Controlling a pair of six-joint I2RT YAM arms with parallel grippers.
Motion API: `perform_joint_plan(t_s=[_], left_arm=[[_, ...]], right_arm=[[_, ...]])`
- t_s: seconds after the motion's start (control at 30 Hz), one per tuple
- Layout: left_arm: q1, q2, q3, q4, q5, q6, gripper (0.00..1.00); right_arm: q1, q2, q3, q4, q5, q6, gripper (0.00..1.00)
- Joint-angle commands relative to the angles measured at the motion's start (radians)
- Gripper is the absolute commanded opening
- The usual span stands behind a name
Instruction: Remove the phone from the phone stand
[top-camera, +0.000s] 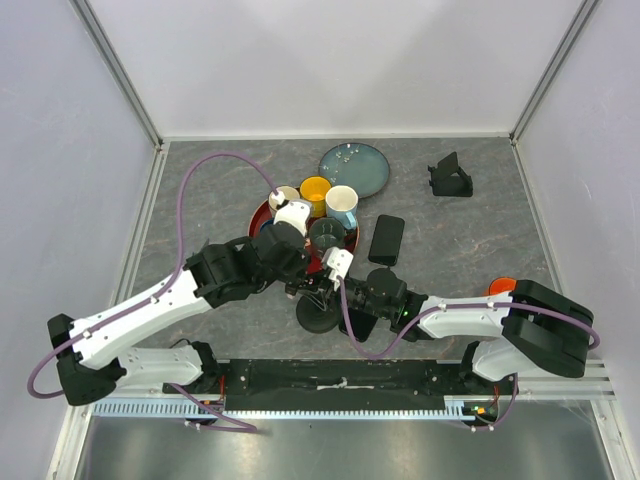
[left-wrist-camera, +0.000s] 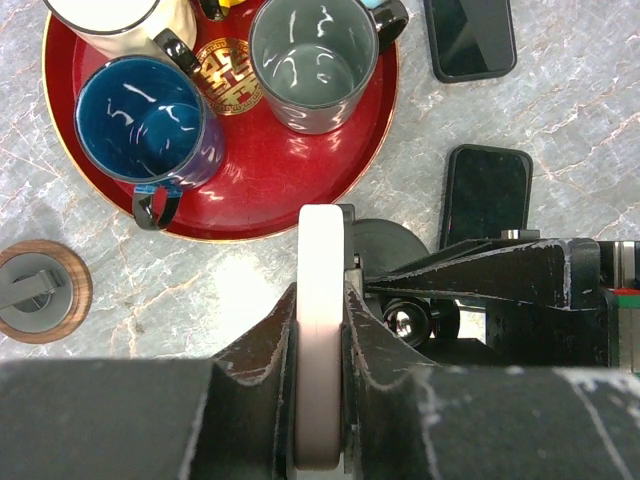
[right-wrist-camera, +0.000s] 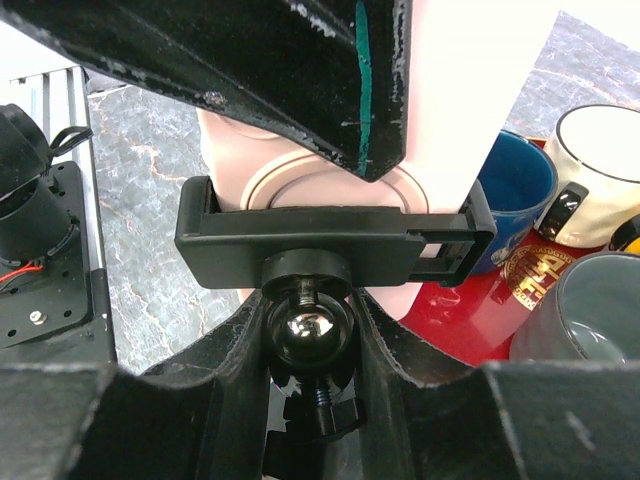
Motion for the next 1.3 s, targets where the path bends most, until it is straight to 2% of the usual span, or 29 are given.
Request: perform_joint_plan(t_s=[0.0,0.43,0.8,1.27], left_arm=[[0.064,-0.097,0.053,-0.006,-0.233,0.023,0.02],[0.138,-0.113,0.054,-0.003,-0.209,0.018,0.02],[0.193,-0.169,-0.018,0.097,-0.134,0.167,0.02],[0.239,-0.208,-0.048,0.14,0.003,0.325,0.02]], right_arm=[[-0.006,0.006,-0.053,-0.025,0.021,0.024,0.0],[-0.007,0.014,-0.076,-0.006,0.033,0.032,0.0],[-0.006,0.029,-0.079,-0.005,0.033,0.029,0.0],[-0.007,0.047,-0.074,-0.008,0.034,0.02,0.0]])
